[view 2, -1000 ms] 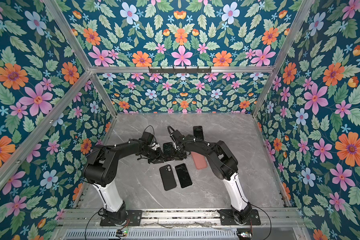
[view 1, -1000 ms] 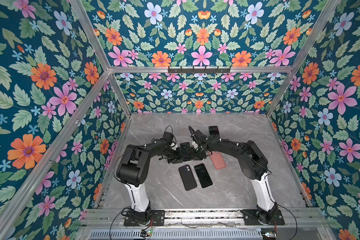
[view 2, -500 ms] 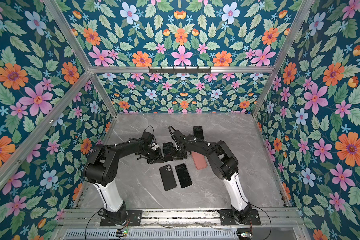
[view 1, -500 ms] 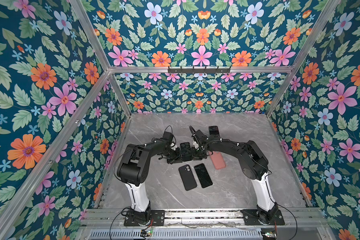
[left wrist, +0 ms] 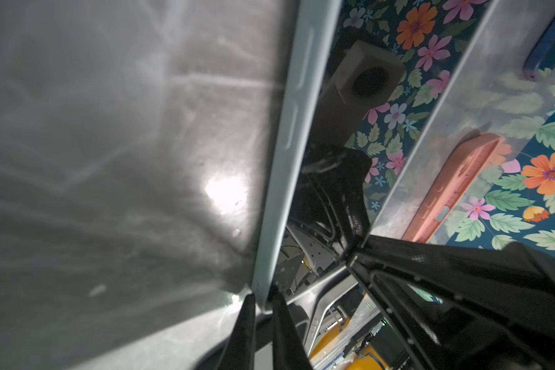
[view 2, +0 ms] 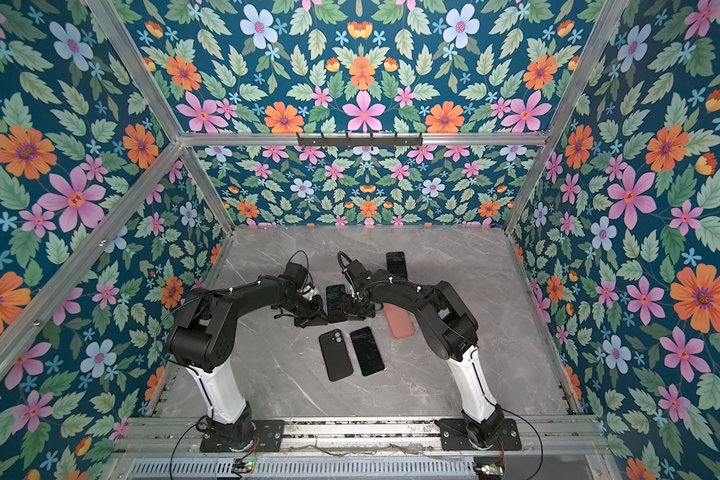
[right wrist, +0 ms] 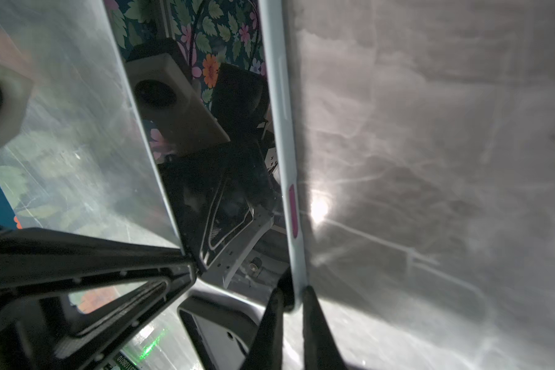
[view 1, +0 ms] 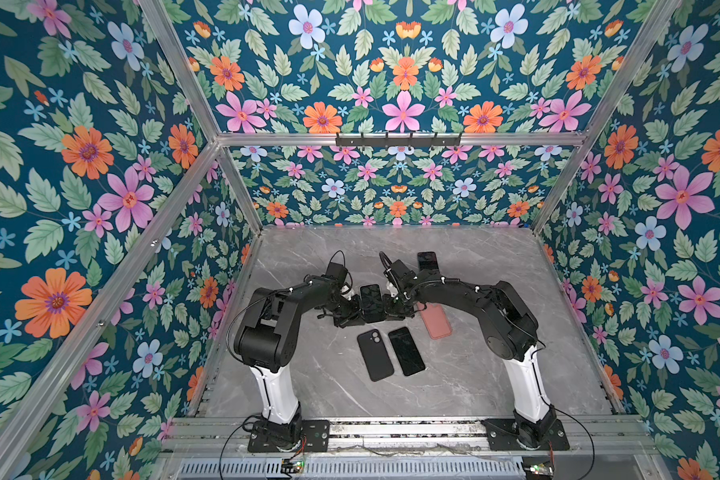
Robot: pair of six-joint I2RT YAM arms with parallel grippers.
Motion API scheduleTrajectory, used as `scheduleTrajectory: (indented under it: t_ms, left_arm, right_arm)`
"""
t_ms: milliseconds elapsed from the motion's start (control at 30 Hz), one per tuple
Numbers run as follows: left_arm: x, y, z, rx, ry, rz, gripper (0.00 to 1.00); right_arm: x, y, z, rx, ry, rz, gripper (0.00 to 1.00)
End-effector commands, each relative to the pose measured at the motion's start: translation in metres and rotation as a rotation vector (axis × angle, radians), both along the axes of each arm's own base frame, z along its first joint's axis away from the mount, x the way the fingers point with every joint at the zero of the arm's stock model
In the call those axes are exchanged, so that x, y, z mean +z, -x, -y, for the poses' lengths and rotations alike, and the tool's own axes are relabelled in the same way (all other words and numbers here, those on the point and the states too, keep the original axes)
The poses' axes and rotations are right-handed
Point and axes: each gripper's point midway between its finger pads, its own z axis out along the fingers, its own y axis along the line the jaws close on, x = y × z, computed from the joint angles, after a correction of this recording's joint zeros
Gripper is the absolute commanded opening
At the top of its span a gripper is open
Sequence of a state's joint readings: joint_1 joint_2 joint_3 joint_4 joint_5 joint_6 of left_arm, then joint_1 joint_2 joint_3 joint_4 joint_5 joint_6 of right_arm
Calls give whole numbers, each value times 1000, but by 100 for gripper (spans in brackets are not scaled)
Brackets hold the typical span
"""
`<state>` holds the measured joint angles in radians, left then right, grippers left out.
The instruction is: Put the phone into the phone case
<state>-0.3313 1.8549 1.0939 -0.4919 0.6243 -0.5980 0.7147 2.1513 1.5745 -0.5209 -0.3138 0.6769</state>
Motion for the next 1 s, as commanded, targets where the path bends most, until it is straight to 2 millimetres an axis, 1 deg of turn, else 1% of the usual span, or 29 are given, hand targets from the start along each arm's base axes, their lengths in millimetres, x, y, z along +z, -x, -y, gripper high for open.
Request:
scheduleTrajectory:
  t_ms: [0, 100, 200, 367, 500, 633, 833, 967]
  left_arm:
    - [13, -13, -7, -1, -24, 48, 18]
    - [34, -35, -11, 10, -36, 112, 26]
    - [43, -54, -13, 5, -50, 139, 31]
    - [37, -77, -14, 11, -50, 137, 34]
    - [31, -90, -14, 7, -62, 131, 34]
    - [24, -97, -16, 14, -59, 119, 35]
    - [9, -101, -16, 12, -58, 93, 36]
    - [2, -103, -15, 11, -52, 81, 36]
  right_arm:
    - [15, -6, 0, 15, -12, 37, 22]
    - [25, -18, 3, 13, -19, 64, 29]
    - [31, -35, 4, 9, -21, 90, 33]
    - [35, -69, 5, -3, -25, 128, 35]
    - [35, -87, 4, -9, -46, 137, 36]
    - [32, -97, -1, -5, -66, 136, 37]
    - [22, -102, -11, 0, -92, 115, 37]
    - [17, -106, -14, -3, -101, 112, 37]
